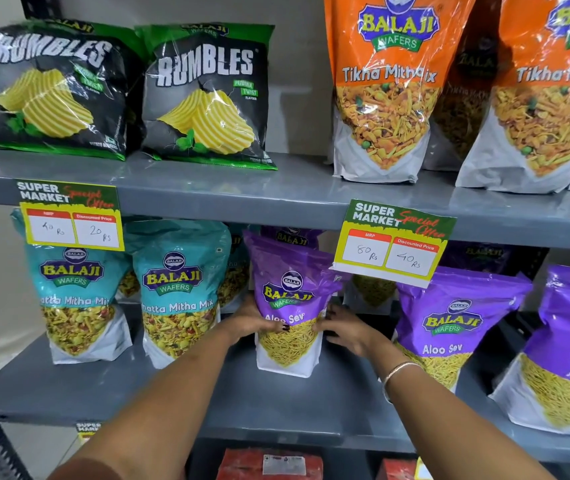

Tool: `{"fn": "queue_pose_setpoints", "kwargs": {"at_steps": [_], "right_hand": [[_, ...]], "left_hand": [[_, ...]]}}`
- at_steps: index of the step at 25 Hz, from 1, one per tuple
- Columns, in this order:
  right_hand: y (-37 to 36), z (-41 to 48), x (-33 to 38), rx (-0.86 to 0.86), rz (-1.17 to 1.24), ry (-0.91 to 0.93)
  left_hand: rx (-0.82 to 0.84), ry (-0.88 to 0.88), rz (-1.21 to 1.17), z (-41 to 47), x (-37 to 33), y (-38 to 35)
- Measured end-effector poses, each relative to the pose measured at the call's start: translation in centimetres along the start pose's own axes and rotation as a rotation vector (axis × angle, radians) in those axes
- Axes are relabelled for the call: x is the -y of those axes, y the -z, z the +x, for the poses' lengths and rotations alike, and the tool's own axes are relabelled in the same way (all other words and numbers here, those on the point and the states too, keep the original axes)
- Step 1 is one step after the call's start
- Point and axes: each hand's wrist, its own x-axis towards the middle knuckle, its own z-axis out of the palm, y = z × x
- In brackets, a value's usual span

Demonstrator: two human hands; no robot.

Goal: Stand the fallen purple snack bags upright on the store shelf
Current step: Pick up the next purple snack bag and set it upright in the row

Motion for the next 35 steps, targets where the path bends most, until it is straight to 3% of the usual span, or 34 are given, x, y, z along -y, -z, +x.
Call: {"fn": "queue_pose_setpoints", "kwargs": {"at_steps": [3,19,28,35], "right_hand": [[-1.0,-1.3,0.5,0.07,0.005,0.05],[-4.1,-3.6,0.3,-0.073,0.056,0.224],[-4.0,-6.5,-1.6,-0.038,-0.016,0.15],[-3.7,-5.7,-7.1,0.033,-0.078,0.051]], "left_hand": [[0.067,0.005,0.001,0.1,0.0,0.5],[0.123,0.015,-0.021,-1.0,1.6,1.1],[0.07,0.059,-0.001,-6.6,1.4,-0.3],[0.02,0.154,0.011,-7.0,5.7,-1.1]]}}
